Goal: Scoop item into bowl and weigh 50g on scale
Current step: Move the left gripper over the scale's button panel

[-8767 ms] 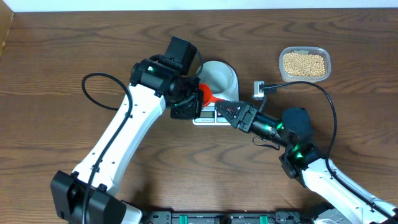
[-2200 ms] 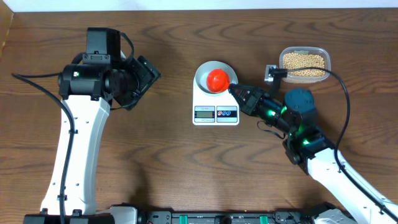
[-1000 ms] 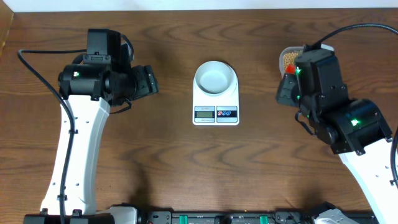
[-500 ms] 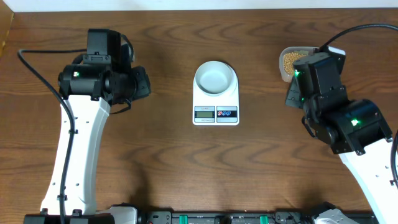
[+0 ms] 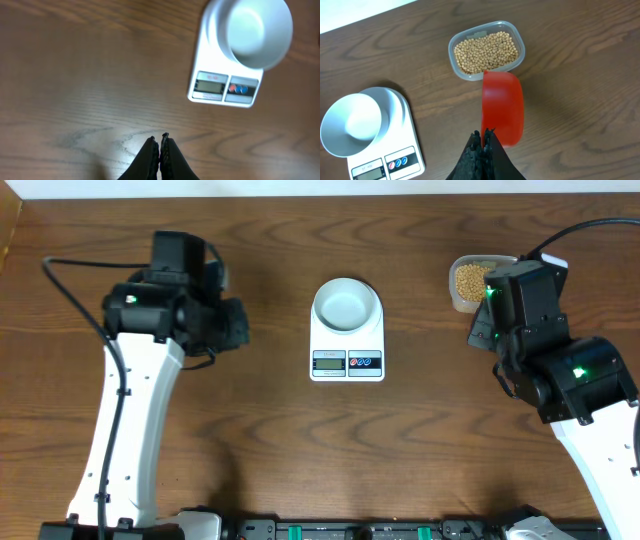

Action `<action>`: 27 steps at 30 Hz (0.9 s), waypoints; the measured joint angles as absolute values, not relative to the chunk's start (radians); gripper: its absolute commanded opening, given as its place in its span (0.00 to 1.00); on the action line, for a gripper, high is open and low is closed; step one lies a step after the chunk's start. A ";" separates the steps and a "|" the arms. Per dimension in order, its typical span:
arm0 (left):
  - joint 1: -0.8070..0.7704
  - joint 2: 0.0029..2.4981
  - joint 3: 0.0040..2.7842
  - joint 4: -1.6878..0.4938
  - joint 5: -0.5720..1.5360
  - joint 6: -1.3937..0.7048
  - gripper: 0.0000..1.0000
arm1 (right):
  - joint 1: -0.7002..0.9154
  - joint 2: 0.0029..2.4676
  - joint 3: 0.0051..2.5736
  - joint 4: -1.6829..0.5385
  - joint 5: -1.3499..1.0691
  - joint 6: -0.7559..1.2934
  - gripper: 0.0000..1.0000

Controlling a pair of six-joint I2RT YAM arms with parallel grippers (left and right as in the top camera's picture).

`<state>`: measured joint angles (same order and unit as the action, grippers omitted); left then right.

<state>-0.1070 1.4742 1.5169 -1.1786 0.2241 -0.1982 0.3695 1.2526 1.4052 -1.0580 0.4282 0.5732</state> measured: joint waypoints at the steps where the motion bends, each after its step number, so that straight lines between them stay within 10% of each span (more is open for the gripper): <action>1: -0.128 1.474 1.517 -1.179 0.224 -0.182 0.07 | 0.369 1.253 1.405 -1.058 0.426 0.573 0.01; 27: -0.590 1.482 1.483 -1.092 0.226 0.194 0.07 | 0.369 1.262 1.405 -1.028 0.419 0.577 0.01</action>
<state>-0.5896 1.4818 1.4830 -1.0916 0.2256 0.1944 0.3695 1.2625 1.4052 -1.0275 0.4187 0.5766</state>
